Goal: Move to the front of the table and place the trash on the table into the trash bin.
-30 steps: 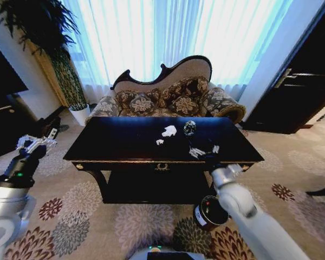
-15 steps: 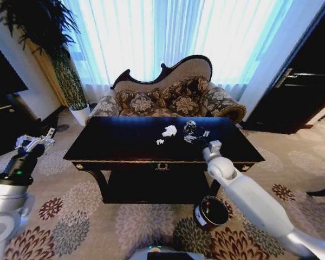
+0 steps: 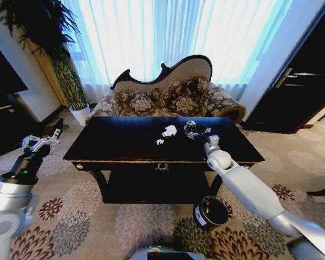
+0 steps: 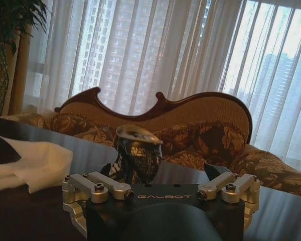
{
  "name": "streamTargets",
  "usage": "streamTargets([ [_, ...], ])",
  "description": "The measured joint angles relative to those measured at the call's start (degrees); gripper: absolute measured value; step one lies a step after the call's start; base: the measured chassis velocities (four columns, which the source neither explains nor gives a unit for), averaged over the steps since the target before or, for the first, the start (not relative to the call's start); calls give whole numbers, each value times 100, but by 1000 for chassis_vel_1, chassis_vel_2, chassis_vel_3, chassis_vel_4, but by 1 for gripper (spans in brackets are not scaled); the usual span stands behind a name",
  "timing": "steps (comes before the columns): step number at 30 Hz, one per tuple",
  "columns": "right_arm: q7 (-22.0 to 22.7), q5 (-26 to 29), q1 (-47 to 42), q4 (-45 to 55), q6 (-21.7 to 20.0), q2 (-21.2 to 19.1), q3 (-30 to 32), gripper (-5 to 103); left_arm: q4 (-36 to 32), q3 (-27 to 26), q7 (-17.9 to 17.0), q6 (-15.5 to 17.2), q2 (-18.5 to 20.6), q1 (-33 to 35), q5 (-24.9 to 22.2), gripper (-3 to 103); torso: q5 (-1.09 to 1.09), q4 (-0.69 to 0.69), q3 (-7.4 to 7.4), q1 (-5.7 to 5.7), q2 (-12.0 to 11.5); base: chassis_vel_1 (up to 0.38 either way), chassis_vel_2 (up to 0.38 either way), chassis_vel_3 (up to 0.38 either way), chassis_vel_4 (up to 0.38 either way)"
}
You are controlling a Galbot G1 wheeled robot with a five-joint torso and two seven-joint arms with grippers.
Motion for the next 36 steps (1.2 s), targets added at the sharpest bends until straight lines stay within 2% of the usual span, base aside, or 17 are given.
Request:
streamTargets([
  [10,-81,305,186,-172,11,119,-286,100,125,34,8,-2,40,-59,15,100,-1,1,0,0,0,0,0,0,0],
  [13,-112,579,269,-199,10,165,-425,100,161,57,14,-8,40,-70,40,100,-1,1,0,-1,0,0,0,0,0],
  [14,-142,665,283,-199,10,180,-445,103,173,59,17,-11,40,-70,50,100,0,1,0,-1,0,0,0,0,0],
  [16,-170,846,302,-194,10,200,-480,101,189,58,22,-18,40,-68,55,100,-1,1,0,0,0,0,0,0,0],
  [18,-185,1022,327,-200,14,216,-524,93,204,45,28,-24,60,-63,55,100,-1,1,0,-1,0,0,0,0,0],
  [19,-185,1022,327,-200,14,216,-524,93,204,45,28,-24,60,-63,55,100,-1,1,0,-1,0,0,0,0,0],
  [22,-220,1052,362,-264,66,225,-542,77,228,28,33,-30,96,-70,42,100,-1,0,0,-1,0,0,0,0,0],
  [24,-228,1053,365,-269,73,224,-539,77,233,29,35,-30,101,-73,41,100,0,1,0,-1,0,0,0,0,0],
  [27,-265,1053,368,-275,85,209,-474,61,255,48,39,-34,110,-88,46,100,0,1,0,-1,0,0,0,0,0],
  [29,-270,1054,369,-277,85,207,-460,61,257,52,41,-35,110,-91,47,100,-1,0,0,-1,0,0,0,0,0],
  [32,-307,1057,365,-296,108,177,-402,44,258,75,48,-37,123,-108,49,100,0,1,0,-1,0,0,0,0,0],
  [35,-330,1056,342,-296,125,155,-379,39,261,78,48,-38,130,-116,50,100,-1,0,0,-1,0,0,0,0,0],
  [36,-360,1056,319,-293,140,146,-359,28,262,80,49,-40,135,-119,49,100,0,0,0,0,0,0,0,0,0],
])
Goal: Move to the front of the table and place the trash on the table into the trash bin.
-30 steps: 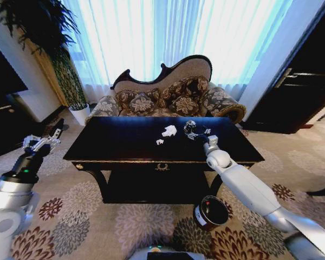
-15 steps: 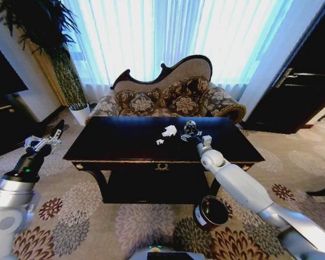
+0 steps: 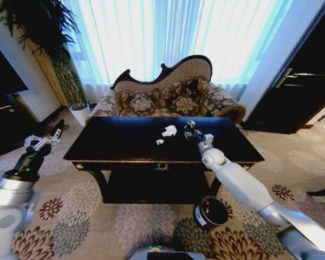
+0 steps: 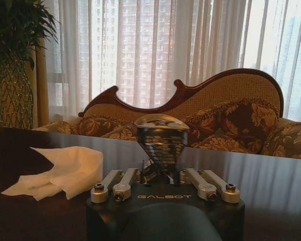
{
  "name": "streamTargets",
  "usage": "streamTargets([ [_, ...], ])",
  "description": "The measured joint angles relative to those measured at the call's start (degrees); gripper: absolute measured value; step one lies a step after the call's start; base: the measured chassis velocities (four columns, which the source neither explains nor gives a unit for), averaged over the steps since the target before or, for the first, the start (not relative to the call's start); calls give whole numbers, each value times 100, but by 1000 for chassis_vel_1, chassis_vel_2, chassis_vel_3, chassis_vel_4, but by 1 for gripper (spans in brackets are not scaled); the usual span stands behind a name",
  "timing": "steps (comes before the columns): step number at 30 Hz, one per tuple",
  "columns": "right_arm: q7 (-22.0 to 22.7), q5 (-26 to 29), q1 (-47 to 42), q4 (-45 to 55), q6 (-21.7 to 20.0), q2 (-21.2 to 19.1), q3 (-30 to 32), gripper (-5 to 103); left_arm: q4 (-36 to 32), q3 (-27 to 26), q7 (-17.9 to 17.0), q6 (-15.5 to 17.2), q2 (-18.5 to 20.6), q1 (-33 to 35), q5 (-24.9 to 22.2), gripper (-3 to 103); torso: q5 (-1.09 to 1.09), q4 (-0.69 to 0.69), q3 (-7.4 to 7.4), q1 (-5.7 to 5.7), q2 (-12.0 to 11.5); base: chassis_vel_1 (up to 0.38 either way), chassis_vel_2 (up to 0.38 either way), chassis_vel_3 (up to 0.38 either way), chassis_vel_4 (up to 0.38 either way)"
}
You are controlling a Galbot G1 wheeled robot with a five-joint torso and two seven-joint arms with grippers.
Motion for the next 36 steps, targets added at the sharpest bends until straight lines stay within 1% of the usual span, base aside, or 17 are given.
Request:
streamTargets([
  [2,-27,0,-19,9,15,-5,18,28,0,1,1,-2,2,0,0,100,0,0,0,0,0,0,0,0,0],
  [5,-165,16,-117,71,82,-21,88,12,0,1,2,-10,6,3,0,100,0,1,0,0,0,0,0,0,0],
  [7,-269,65,-193,134,129,-41,150,4,0,-7,2,-15,13,7,-1,100,0,1,0,-1,0,0,0,0,0],
  [9,-320,98,-233,164,152,-52,183,4,-1,-10,2,-18,16,9,-3,100,-1,1,0,0,0,0,0,0,0],
  [10,-421,158,-322,229,198,-72,256,2,-8,-14,2,-22,17,14,-5,100,0,0,0,0,0,0,0,0,0],
  [12,-616,268,-483,349,290,-103,414,2,-25,-17,3,-28,15,21,-7,100,0,1,0,0,0,0,0,0,0],
  [13,-616,268,-483,349,290,-103,414,2,-25,-17,3,-28,15,21,-7,100,0,1,0,0,0,0,0,0,0],
  [17,-864,406,-795,560,416,-151,718,2,-67,-14,3,-34,-7,39,-10,100,0,1,0,0,0,0,0,0,0],
  [20,-1028,518,-1283,860,516,-255,1087,2,-118,-18,3,-43,-18,48,-37,100,0,1,0,0,0,0,0,0,0],
  [22,-1037,593,-1767,1146,557,-356,1359,2,-144,-40,3,-50,-32,60,-52,100,0,1,0,0,0,0,0,0,0],
  [23,-1037,593,-1767,1146,557,-356,1359,2,-144,-40,3,-50,-32,60,-52,100,0,1,0,0,0,0,0,0,0],
  [25,-1038,674,-2284,1444,573,-475,1667,2,-172,-58,7,-62,-52,97,-80,100,4,-2,0,0,0,0,0,0,0],
  [26,-1038,725,-2615,1670,581,-564,1952,2,-187,-60,25,-78,-66,113,-90,100,0,-1,-1,-1,1,0,0,0,0],
  [27,-1038,725,-2615,1670,581,-564,1952,2,-187,-60,25,-78,-66,113,-90,100,0,-1,-1,-1,1,0,0,0,0],
  [30,-1035,881,-3435,2205,599,-705,2672,2,-254,-24,48,-101,-124,120,-116,100,0,-1,-1,-1,1,0,0,0,0],
  [32,-1024,923,-3598,2313,616,-719,2806,2,-273,-13,49,-101,-143,123,-122,100,-1,-1,-1,-1,2,0,0,0,0],
  [36,-971,1095,-4525,2864,664,-706,3421,2,-343,-10,52,-123,-177,143,-195,100,1,0,-1,-1,2,0,0,0,0],
])
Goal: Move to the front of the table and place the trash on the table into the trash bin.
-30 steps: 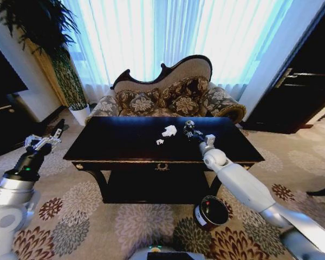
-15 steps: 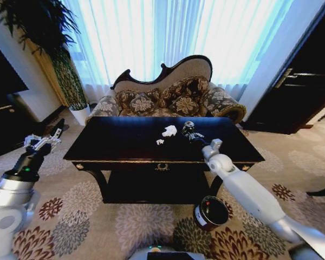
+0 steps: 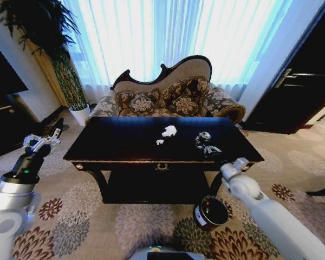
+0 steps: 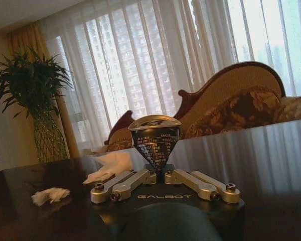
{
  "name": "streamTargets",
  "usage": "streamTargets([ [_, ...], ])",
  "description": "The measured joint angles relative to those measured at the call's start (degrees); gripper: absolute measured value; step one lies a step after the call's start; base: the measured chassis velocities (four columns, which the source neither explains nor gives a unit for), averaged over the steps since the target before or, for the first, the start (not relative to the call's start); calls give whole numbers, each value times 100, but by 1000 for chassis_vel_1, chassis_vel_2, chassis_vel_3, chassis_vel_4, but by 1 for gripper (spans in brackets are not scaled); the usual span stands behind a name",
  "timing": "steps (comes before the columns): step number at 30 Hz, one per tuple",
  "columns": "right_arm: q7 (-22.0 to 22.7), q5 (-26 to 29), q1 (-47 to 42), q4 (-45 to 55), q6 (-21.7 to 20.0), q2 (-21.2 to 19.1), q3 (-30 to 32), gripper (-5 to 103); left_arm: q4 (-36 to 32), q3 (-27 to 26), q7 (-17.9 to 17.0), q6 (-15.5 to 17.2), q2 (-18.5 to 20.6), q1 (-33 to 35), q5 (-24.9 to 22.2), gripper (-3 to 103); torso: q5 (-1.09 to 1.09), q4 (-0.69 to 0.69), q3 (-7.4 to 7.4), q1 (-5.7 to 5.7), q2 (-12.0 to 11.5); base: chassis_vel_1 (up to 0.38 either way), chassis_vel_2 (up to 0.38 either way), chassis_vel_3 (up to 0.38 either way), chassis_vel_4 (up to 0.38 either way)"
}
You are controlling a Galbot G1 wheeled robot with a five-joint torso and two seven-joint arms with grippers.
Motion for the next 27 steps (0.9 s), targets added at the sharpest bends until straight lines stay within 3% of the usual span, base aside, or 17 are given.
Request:
streamTargets([
  [11,-340,246,-1390,964,37,305,1011,2,43,-136,47,-73,22,27,-115,100,-2,-1,0,0,0,0,0,0,0],
  [16,-577,-117,-1876,981,352,590,1211,2,136,-211,63,-108,76,68,-229,100,-2,0,0,0,0,0,0,0,0],
  [20,-1277,-142,-2066,522,839,795,1157,2,133,-442,68,-113,111,121,-412,100,0,1,0,0,-1,0,0,0,0],
  [27,-2015,118,-1912,-501,1268,883,1019,2,128,-529,69,-112,55,123,-476,100,-1,1,1,1,-1,0,0,0,0],
])
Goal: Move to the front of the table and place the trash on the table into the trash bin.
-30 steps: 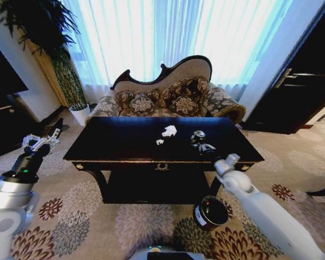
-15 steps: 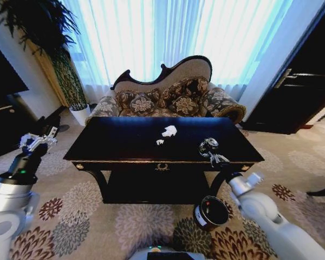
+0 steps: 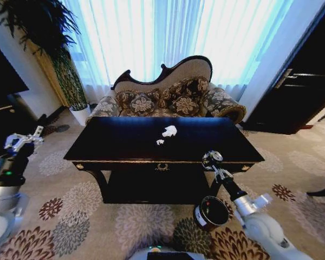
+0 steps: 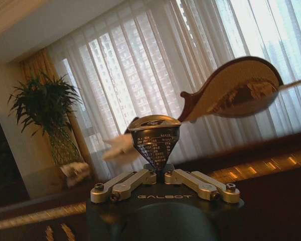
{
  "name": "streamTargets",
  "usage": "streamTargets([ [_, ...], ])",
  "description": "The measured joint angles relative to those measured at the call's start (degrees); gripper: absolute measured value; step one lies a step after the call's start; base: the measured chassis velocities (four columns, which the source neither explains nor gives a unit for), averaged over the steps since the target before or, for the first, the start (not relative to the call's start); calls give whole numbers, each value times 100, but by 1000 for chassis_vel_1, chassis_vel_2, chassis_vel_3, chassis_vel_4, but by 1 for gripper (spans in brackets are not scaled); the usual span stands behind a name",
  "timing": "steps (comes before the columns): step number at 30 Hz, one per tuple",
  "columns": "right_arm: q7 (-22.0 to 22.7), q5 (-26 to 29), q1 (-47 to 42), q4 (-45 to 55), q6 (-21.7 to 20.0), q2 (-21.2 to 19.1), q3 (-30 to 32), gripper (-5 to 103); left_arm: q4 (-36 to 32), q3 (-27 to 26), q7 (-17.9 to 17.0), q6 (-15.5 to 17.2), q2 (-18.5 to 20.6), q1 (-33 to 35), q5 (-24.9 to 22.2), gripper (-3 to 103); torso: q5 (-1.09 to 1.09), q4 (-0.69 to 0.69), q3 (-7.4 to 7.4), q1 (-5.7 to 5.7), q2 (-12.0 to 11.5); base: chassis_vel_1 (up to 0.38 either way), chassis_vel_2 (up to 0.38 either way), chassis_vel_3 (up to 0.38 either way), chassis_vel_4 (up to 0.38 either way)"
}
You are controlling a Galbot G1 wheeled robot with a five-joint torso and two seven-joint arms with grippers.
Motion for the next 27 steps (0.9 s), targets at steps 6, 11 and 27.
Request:
streamTargets([
  [6,-1147,49,321,-1043,431,127,-378,2,88,40,0,16,19,-81,0,100,-1,0,0,0,0,0,0,0,0],
  [11,-1856,-121,653,-2096,662,222,-825,2,136,28,0,18,40,-100,-38,100,1,0,0,0,-1,0,0,0,0],
  [27,1289,-3018,1468,-4288,-243,651,-1317,2,-26,165,-28,62,60,-119,-52,100,0,-3,0,0,-1,0,0,0,0],
])
